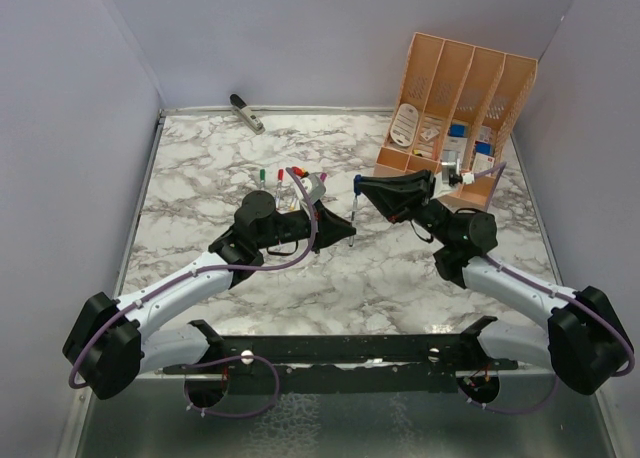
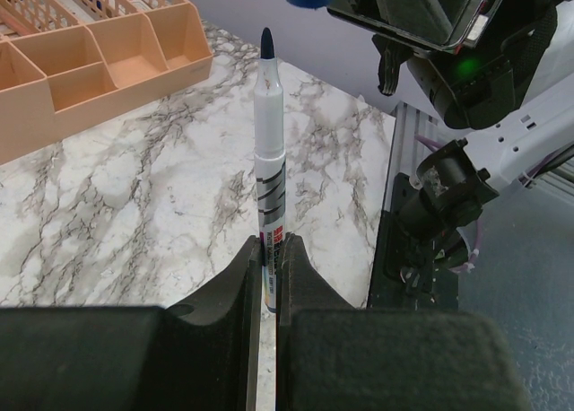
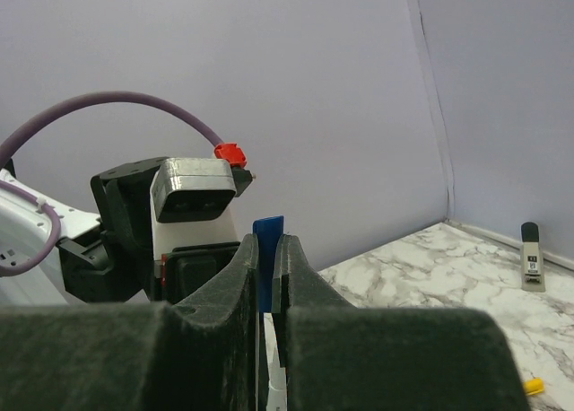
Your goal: Insert the pens into the pen caps
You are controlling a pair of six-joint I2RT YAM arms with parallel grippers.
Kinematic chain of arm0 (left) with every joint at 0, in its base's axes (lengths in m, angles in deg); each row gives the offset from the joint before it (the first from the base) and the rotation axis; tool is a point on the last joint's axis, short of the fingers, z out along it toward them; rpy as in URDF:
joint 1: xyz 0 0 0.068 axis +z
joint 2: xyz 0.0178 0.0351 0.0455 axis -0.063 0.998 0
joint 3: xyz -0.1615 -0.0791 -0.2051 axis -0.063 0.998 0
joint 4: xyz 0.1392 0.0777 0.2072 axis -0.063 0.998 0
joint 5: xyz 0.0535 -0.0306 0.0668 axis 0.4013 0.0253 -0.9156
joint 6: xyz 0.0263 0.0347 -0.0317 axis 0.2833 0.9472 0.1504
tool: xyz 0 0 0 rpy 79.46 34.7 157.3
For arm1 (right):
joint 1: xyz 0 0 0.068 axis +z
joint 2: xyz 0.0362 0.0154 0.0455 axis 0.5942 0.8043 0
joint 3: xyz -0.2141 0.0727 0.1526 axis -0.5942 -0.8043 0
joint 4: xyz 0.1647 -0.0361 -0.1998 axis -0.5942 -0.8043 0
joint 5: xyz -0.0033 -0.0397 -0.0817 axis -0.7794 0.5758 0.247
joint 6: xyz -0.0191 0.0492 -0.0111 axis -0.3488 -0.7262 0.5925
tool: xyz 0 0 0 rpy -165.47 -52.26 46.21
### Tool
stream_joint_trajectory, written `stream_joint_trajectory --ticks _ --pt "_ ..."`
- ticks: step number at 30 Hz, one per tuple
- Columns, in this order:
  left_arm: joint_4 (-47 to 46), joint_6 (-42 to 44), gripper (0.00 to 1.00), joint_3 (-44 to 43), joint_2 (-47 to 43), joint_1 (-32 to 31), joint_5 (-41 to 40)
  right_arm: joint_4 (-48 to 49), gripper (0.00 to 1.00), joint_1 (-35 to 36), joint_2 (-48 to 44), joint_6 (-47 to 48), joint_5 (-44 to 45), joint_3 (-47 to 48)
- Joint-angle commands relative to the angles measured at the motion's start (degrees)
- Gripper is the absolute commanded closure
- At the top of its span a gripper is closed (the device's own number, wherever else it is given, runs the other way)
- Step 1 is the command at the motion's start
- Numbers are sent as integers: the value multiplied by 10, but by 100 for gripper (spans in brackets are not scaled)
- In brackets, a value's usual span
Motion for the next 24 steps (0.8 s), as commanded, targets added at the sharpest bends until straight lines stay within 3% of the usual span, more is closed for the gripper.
stream_joint_trajectory --ticks 1,24 --pt "-24 -4 100 -11 -5 -1 20 26 98 -1 1 6 -11 -10" --pt "-25 -12 100 -9 -8 -1 27 59 98 -2 28 19 3 -16"
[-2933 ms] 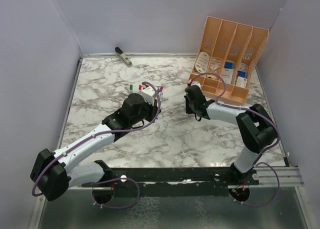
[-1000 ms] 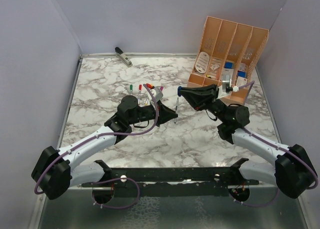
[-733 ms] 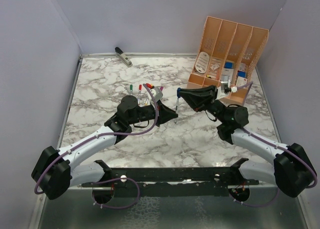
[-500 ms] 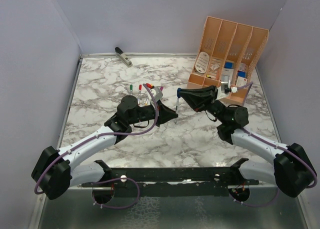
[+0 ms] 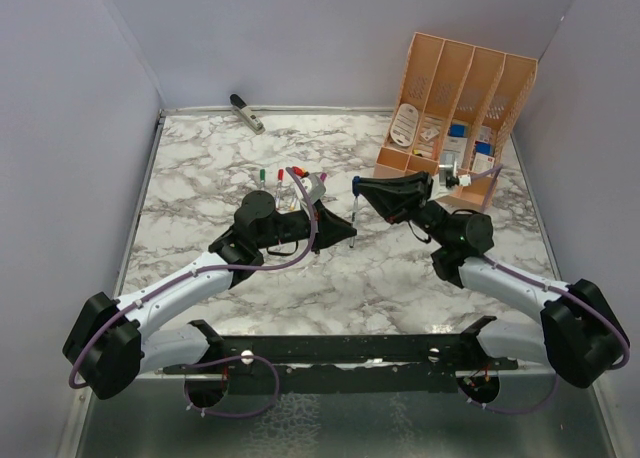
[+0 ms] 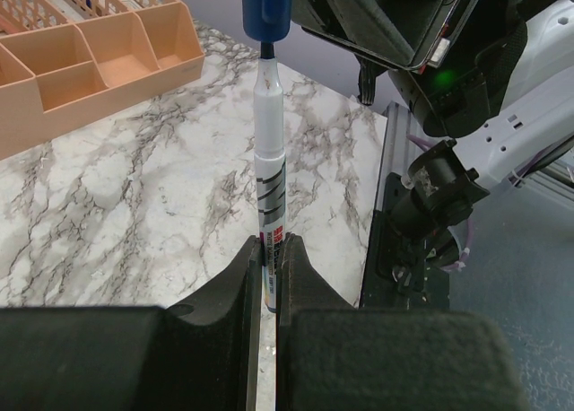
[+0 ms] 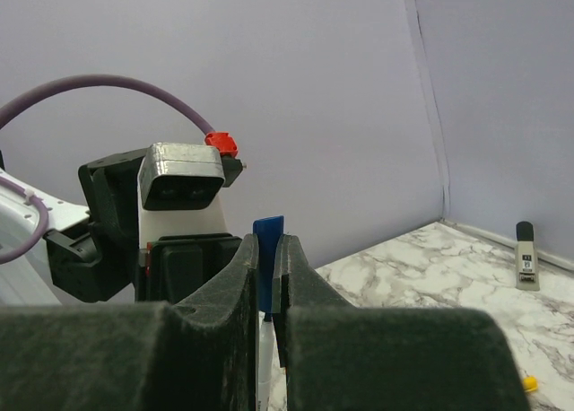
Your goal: Insert the pens into the pen caps
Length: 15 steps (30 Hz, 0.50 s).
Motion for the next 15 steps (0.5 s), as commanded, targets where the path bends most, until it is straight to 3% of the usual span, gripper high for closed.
stream_joint_trajectory --ticks 1,15 --pt "-21 -4 100 -9 -8 -1 17 27 98 -1 7 13 3 -6" --pt "-32 -5 100 -7 -13 -1 -6 35 98 -1 12 -6 3 -28"
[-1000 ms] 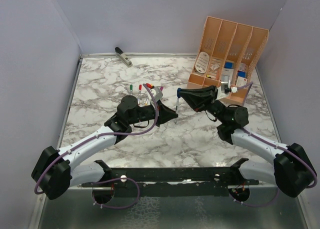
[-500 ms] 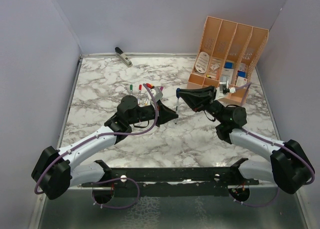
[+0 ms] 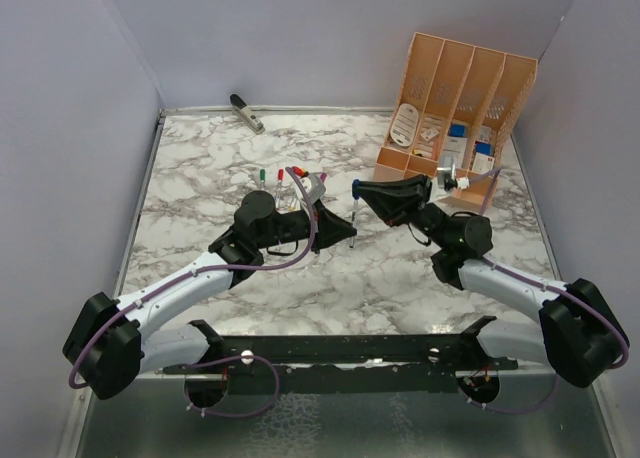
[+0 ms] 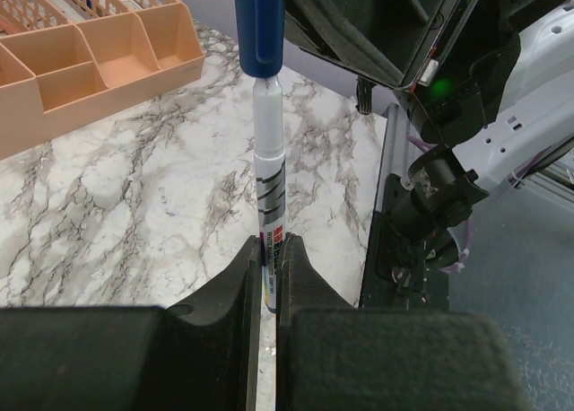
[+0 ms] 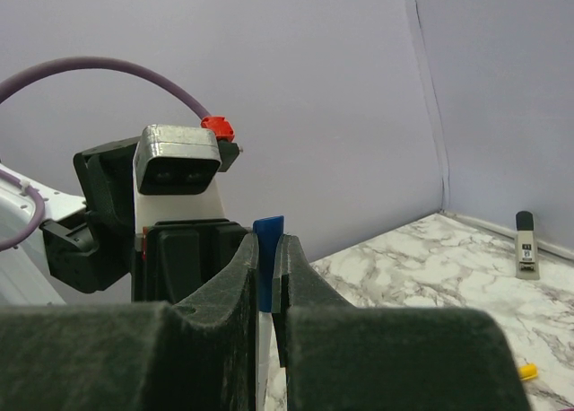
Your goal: Insert the pens into the pen caps
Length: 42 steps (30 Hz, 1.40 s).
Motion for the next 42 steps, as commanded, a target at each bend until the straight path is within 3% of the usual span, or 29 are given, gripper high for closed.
stream_joint_trajectory --ticks 1,17,24,42 --pt "-33 -2 100 -7 -14 -1 -7 29 98 -1 10 -13 4 -17" --pt "-113 -9 100 -4 -28 -1 -78 77 98 -1 49 -58 -13 -50" --pt "-127 -3 100 -14 -30 0 -102 5 98 0 52 -29 -25 -45" --pt "-157 12 100 -27 -38 12 -152 -69 98 33 87 27 -2 -66"
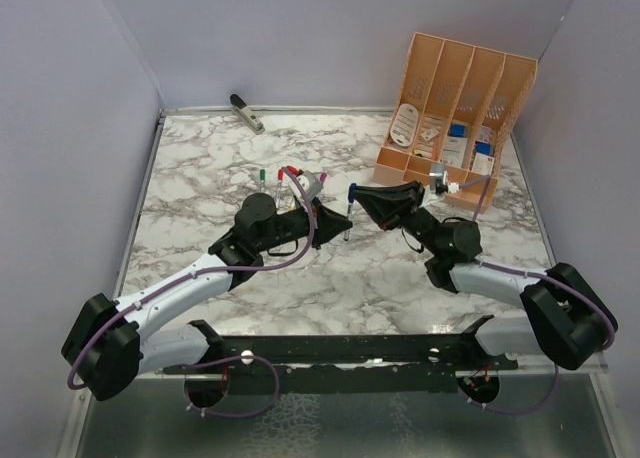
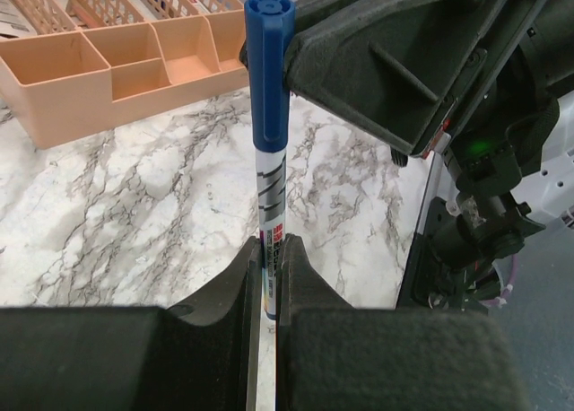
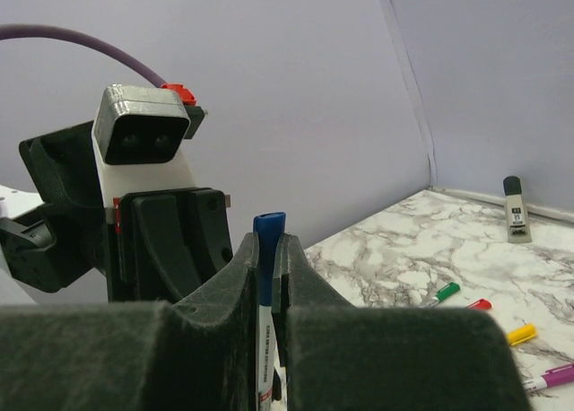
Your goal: Insert the pens into the pen caps
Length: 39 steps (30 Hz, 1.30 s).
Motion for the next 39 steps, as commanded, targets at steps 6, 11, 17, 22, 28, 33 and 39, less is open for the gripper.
stream_joint_trajectory --ticks 6,11,17,22,28,33,39 --pt "-161 18 100 -26 -51 22 -85 -157 98 42 38 60 -10 -22" --pt "-161 10 100 -24 -54 33 -81 -155 98 44 39 54 2 -28" --pt "-115 -6 100 -23 -36 37 -73 -215 95 44 13 83 43 20" --pt "-51 -16 100 -22 -9 37 -63 -258 59 44 -5 112 106 87" --pt "20 -3 100 -29 29 37 -86 -274 44 44 -51 153 171 117" --pt "138 33 100 -104 107 46 -128 -319 44 44 -117 175 223 104" --pt "271 55 100 -228 243 74 -173 -401 44 44 -204 191 283 93"
